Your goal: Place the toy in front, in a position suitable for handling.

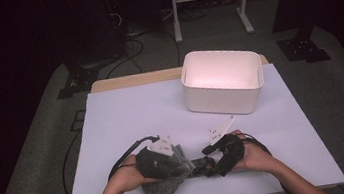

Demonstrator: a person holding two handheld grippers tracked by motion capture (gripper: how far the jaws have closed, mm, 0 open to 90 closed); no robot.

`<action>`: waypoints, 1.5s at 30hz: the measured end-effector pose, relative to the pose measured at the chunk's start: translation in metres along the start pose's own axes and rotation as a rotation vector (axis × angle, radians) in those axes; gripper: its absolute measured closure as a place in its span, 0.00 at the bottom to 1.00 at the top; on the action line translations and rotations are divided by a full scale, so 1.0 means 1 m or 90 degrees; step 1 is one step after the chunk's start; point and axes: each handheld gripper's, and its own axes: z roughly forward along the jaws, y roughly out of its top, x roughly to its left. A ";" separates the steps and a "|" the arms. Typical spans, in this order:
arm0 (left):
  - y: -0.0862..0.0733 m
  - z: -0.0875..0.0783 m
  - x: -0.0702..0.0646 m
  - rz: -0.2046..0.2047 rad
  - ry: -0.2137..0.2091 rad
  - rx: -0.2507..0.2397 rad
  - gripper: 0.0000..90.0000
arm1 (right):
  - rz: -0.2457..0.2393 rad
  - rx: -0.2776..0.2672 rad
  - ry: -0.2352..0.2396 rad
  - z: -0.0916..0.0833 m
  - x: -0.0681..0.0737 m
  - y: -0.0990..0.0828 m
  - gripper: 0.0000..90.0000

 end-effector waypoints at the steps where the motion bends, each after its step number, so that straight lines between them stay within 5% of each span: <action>1: -0.001 0.004 -0.001 0.001 -0.010 0.007 0.85 | 0.001 0.006 0.003 0.002 0.002 -0.001 0.18; 7: -0.007 0.016 -0.007 0.004 -0.026 0.022 0.84 | -0.022 0.038 -0.005 0.014 0.011 -0.009 0.17; 14: -0.012 0.014 -0.001 -0.018 -0.041 -0.011 0.84 | -0.016 0.020 0.003 0.016 0.010 -0.012 0.18; 23: -0.014 0.012 0.001 -0.025 -0.041 -0.026 0.84 | -0.054 0.015 -0.006 0.026 0.018 -0.009 0.26; 27: -0.012 0.008 0.004 -0.029 -0.029 -0.038 0.85 | -0.104 0.020 -0.051 0.026 0.025 -0.010 0.27; 33: -0.002 -0.002 0.015 -0.033 0.006 -0.050 0.85 | -0.130 0.022 -0.096 0.021 0.017 -0.006 0.27; 40: 0.015 0.015 0.027 -0.019 0.005 -0.035 0.85 | -0.078 0.004 -0.069 0.019 0.003 -0.011 0.26; 45: 0.016 0.026 0.028 -0.018 0.003 -0.015 0.84 | -0.076 0.000 -0.076 0.014 0.006 -0.016 0.25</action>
